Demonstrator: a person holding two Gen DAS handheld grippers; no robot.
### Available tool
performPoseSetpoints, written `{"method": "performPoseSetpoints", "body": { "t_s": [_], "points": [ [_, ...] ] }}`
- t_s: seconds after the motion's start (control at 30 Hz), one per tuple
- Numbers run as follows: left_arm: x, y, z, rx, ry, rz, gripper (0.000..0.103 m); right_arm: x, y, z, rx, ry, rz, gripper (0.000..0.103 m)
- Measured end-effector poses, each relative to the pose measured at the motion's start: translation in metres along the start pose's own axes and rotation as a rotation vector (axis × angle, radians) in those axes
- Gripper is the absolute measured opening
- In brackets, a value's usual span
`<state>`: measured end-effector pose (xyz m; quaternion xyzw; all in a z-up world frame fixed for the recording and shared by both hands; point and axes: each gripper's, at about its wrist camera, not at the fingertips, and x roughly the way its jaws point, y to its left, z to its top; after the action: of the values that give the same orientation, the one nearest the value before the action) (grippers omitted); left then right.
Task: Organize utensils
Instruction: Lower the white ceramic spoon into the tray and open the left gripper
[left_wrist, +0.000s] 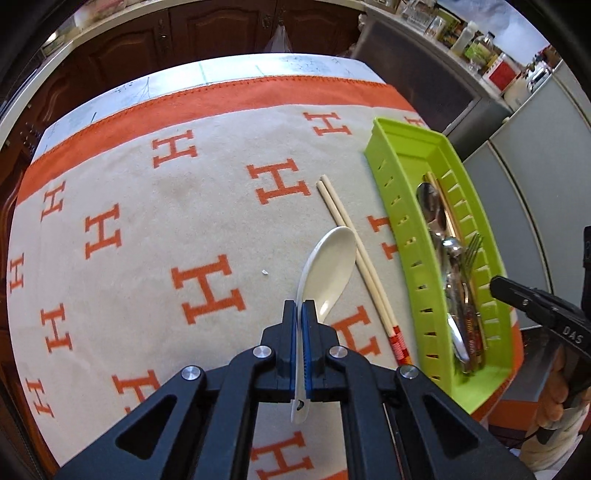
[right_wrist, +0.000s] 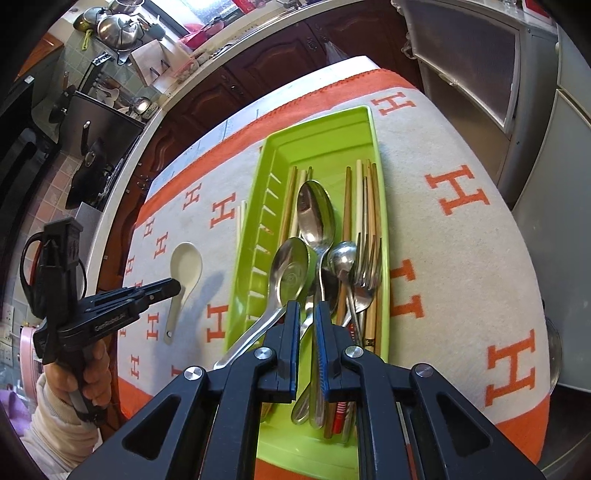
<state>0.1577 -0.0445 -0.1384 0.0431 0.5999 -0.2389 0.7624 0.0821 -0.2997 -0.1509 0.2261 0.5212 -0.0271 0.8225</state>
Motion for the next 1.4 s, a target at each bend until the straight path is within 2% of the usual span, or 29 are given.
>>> {"method": "performPoseSetpoints", "body": {
  "t_s": [0.27, 0.47, 0.7, 0.9, 1.03, 1.23, 1.4],
  "points": [
    [-0.044, -0.022, -0.009, -0.018, -0.075, -0.146, 0.001, -0.022, 0.003, -0.005, -0.006, -0.043, 0.021, 0.009],
    [-0.029, -0.067, 0.013, -0.051, -0.074, -0.191, 0.001, -0.033, -0.01, -0.013, 0.029, -0.056, 0.024, 0.009],
    [0.018, -0.095, 0.051, -0.091, -0.074, -0.137, 0.001, -0.046, -0.024, -0.019, 0.066, -0.092, 0.01, 0.009],
    [0.052, -0.099, 0.084, -0.109, -0.065, -0.04, 0.001, -0.05, -0.035, -0.019, 0.096, -0.106, 0.001, 0.009],
    [0.065, -0.094, 0.092, -0.127, -0.047, -0.025, 0.003, -0.046, -0.038, -0.017, 0.104, -0.102, -0.003, 0.009],
    [0.051, -0.097, 0.087, -0.083, -0.044, -0.038, 0.01, -0.042, -0.043, -0.015, 0.117, -0.098, -0.009, 0.009],
    [0.015, -0.087, 0.073, -0.039, -0.081, -0.023, 0.027, -0.039, -0.039, -0.014, 0.108, -0.091, -0.006, 0.009]
  ]
}}
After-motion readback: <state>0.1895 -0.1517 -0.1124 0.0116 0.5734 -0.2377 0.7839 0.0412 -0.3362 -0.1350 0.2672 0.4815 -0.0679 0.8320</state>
